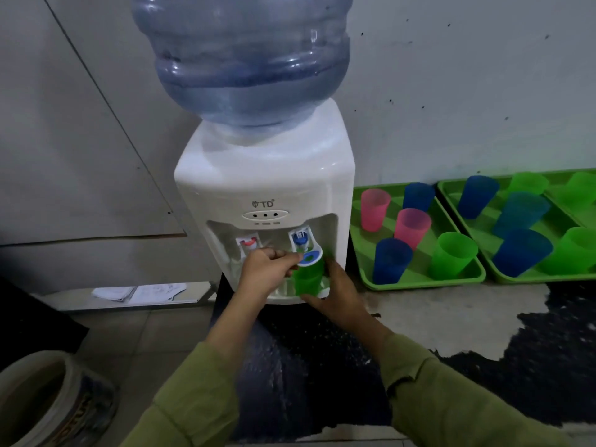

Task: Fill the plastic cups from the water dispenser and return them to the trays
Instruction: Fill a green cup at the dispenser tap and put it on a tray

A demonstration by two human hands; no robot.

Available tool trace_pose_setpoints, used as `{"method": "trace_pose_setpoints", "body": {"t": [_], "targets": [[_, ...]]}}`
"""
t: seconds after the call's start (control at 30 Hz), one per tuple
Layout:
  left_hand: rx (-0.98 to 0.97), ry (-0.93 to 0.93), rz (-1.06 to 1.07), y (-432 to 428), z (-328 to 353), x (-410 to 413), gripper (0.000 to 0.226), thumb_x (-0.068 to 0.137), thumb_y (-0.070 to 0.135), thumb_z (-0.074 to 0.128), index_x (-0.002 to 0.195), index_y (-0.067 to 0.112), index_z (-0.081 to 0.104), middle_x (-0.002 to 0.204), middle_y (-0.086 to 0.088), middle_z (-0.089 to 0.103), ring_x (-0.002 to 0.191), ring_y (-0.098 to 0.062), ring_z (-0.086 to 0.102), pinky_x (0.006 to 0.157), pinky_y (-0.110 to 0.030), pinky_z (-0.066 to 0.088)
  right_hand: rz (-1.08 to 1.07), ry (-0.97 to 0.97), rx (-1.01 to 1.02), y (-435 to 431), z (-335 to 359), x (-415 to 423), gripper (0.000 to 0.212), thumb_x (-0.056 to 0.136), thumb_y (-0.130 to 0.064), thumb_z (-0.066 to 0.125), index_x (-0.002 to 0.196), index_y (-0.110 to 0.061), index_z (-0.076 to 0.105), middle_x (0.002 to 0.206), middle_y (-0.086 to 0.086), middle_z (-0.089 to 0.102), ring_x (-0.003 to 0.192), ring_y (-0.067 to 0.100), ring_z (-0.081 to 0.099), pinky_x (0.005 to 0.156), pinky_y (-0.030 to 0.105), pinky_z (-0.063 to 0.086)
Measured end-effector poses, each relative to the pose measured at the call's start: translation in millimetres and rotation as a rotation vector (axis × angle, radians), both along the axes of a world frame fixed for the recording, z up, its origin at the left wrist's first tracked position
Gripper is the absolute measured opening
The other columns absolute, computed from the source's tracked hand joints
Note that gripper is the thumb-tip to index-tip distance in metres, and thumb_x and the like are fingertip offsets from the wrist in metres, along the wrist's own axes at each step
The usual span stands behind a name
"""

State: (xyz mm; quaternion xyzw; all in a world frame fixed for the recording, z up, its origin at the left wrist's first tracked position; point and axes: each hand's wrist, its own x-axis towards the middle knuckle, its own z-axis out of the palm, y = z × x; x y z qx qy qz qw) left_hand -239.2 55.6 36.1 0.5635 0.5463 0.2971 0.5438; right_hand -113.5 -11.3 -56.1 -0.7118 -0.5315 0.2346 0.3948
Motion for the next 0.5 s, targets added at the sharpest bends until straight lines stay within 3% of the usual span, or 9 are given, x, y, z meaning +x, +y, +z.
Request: {"method": "trace_pose_setpoints", "body": {"t": [0.07,0.13,0.17,0.27,0.4,0.5], "targets": [[-0.003,0.021,-0.029,3.2,-1.5,-3.6,0.018,0.077,0.012,0.074,0.066,0.009,0.060,0.064,-0.007,0.062,0.055,-0.013,0.056,0.043,-0.011,0.038,-0.002,-0.005,0.003,7.4,-4.6,-3.2,0.087,0.066,-0.027,0.082,0.136,-0.005,0.036,0.132,0.012,0.051,0.122,0.023,0.049,0.100,0.021,0.037],[0.008,0.047,-0.057,6.8,-3.6,-7.8,0.019,0.076,0.011,0.074,0.064,0.009,0.060,0.065,-0.009,0.062,0.056,-0.015,0.055,0.060,-0.019,0.047,-0.034,0.024,0.031,13.6,-6.6,-5.0,0.085,0.064,-0.025,0.084,0.133,-0.007,0.039,0.130,0.010,0.053,0.120,0.022,0.051,0.093,0.015,0.034],[0.017,0.064,-0.069,8.1,-5.3,-9.0,0.017,0.076,0.010,0.075,0.066,0.008,0.061,0.064,-0.010,0.062,0.055,-0.013,0.055,0.064,-0.023,0.048,-0.051,0.045,0.039,15.7,-7.0,-5.4,0.083,0.063,-0.025,0.085,0.131,-0.008,0.041,0.128,0.009,0.055,0.118,0.022,0.053,0.091,0.016,0.036],[0.057,0.114,-0.095,13.1,-15.3,-8.7,0.014,0.074,0.009,0.076,0.075,0.002,0.064,0.061,-0.005,0.062,0.045,-0.003,0.055,0.055,-0.016,0.048,-0.100,0.111,0.040,20.6,-9.2,-6.4,0.073,0.061,-0.025,0.086,0.121,-0.011,0.047,0.118,0.006,0.062,0.107,0.021,0.060,0.087,0.025,0.046],[0.152,0.224,-0.078,15.6,-29.3,-2.4,0.018,0.074,0.016,0.078,0.079,0.003,0.066,0.075,-0.012,0.068,0.067,-0.021,0.063,0.073,-0.030,0.052,-0.109,0.173,0.049,21.6,-9.5,-9.4,0.059,0.066,-0.022,0.083,0.114,-0.009,0.050,0.111,0.008,0.064,0.101,0.024,0.062,0.086,0.040,0.050],[0.206,0.307,-0.061,17.5,-37.8,4.5,0.015,0.075,0.022,0.076,0.078,0.013,0.065,0.085,-0.009,0.071,0.074,-0.018,0.064,0.073,-0.025,0.051,-0.117,0.217,0.069,21.3,-7.4,-11.1,0.055,0.067,-0.020,0.082,0.111,-0.006,0.052,0.109,0.009,0.065,0.100,0.024,0.062,0.085,0.040,0.051]]}}
